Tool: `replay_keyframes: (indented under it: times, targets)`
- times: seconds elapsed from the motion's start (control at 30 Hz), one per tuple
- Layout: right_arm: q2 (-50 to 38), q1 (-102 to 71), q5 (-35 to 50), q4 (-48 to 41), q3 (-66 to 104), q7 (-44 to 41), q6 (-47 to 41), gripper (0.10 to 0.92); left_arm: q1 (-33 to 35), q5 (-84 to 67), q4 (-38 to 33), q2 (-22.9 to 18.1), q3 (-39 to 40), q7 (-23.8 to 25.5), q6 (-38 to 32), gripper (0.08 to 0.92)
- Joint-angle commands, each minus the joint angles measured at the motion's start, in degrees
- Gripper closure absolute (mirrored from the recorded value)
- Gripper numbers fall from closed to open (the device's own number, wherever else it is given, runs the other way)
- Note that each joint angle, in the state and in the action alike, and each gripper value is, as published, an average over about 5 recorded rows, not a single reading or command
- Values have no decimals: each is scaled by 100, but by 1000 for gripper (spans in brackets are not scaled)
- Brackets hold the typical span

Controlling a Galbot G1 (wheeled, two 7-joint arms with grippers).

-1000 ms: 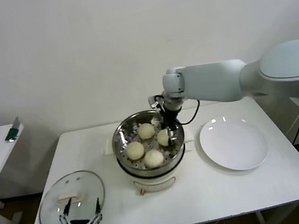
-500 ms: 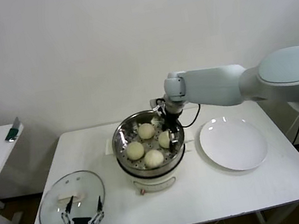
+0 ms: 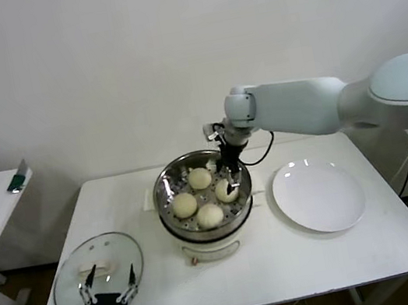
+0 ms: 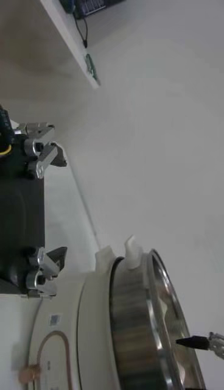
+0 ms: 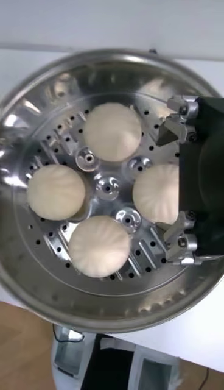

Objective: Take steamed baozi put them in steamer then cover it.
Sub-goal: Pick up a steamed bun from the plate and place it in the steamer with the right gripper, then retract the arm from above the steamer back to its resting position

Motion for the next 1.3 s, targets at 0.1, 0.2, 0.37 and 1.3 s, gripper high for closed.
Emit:
replay_keyframes:
  times: [0.1, 0.2, 0.37, 1.3]
  targets:
    - [-778, 133, -332, 462, 802, 263, 364, 203, -97, 39, 44, -8, -24, -26, 42, 177]
    - [-1227, -35, -401, 674, 1138, 1012, 869, 203, -89, 55, 45, -19, -35, -74, 37, 177]
    - [-2091, -564, -473, 1347, 1500, 2799, 1706, 203, -151, 69, 15, -40, -33, -264, 42, 177]
    - [-2759, -8589, -2201, 2994, 9926, 5192, 2854, 203, -213, 1427, -279, -223, -102, -465, 122, 177]
